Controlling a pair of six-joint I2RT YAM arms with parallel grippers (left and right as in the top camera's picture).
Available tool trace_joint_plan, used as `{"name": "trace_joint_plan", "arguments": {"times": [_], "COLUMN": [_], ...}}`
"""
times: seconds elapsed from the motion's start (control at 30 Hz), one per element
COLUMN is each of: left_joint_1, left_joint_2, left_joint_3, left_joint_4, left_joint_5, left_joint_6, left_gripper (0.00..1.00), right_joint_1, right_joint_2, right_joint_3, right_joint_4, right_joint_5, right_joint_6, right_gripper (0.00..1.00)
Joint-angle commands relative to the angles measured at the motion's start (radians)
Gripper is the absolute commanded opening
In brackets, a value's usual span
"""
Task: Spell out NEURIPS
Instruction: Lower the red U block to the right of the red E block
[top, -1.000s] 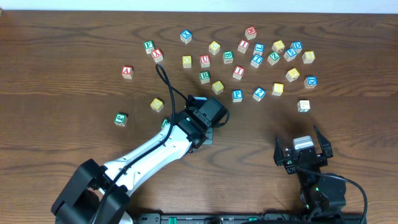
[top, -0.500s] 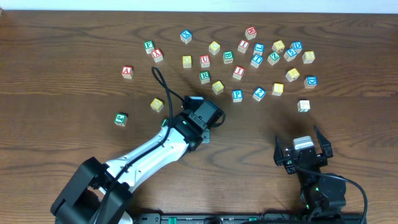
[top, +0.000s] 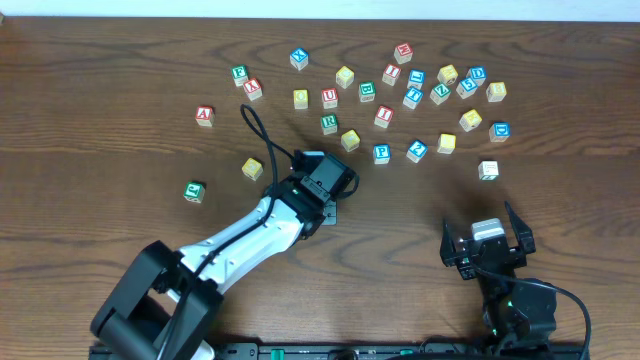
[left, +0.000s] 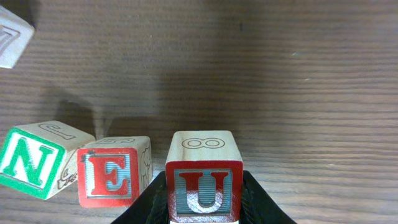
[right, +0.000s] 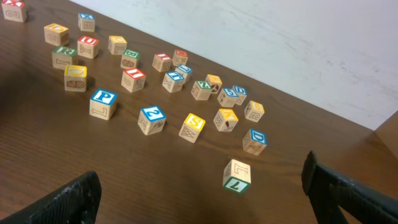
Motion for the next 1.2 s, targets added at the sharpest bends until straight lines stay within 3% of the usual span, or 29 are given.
{"name": "trace_joint_plan", "arguments": {"times": [0.0,1.17], "left_joint_1": [0.005,0.063], "left_joint_2": [0.049,0.074], "left_joint_3": [-0.012,-0.011], "left_joint_4": [0.006,-0.037], "left_joint_5": [-0.005,0.034], "left_joint_6": [0.002,-0.043], "left_gripper": [0.07,0.07], "right_joint_1": [-0.013,-0.013], "right_joint_2": [-0.006,-0.006], "right_joint_3": [-0.002,-0.002], "right_joint_4": [-0.003,-0.003], "right_joint_5": [-0.002,-0.002], "right_joint_6": [0.013,0.013], "right_gripper": [0.99,0.99]}}
